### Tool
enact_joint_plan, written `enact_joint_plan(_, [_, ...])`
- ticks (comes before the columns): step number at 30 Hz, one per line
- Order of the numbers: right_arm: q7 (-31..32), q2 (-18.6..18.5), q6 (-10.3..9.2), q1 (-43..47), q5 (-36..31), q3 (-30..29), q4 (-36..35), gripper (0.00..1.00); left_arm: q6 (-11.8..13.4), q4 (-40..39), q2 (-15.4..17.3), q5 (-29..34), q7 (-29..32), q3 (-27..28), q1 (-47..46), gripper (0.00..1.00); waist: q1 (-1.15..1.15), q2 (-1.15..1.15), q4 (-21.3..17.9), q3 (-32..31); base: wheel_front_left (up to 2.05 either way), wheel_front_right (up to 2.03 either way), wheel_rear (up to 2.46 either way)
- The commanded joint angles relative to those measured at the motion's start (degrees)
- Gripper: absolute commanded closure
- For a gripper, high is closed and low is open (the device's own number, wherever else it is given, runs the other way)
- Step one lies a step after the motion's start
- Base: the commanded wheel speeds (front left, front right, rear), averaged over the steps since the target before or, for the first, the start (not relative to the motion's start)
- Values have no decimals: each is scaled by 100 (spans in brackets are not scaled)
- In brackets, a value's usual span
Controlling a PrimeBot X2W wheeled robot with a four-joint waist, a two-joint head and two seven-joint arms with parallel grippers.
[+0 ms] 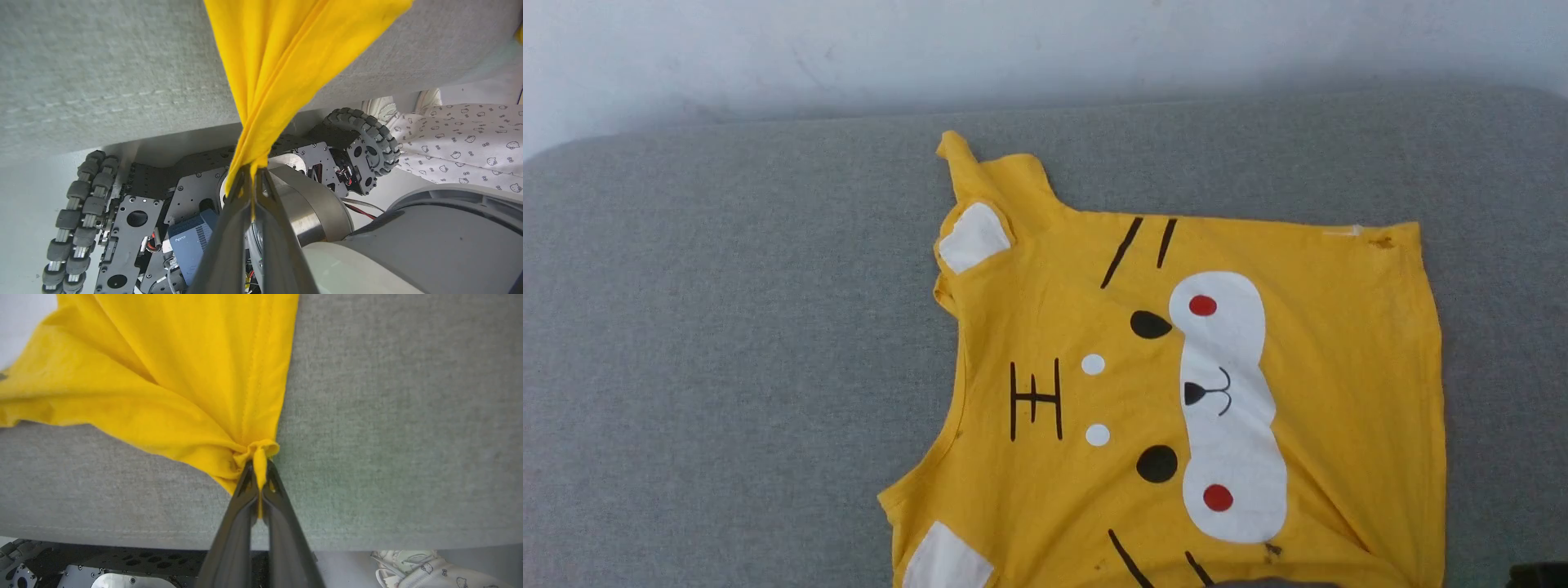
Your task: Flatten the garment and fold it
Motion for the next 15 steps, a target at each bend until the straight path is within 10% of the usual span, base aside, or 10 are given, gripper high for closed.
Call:
enact_joint_plan(1, [114, 22, -13, 212, 18, 43, 122, 100, 30, -26, 48, -27, 29, -5, 69, 100, 1, 0, 8, -82, 0, 0, 0])
enact_joint_plan(15, [281, -39, -13, 291, 81, -197, -386, 100, 134, -508, 285, 96, -323, 394, -4, 100, 1, 0, -15, -125, 0, 0, 0])
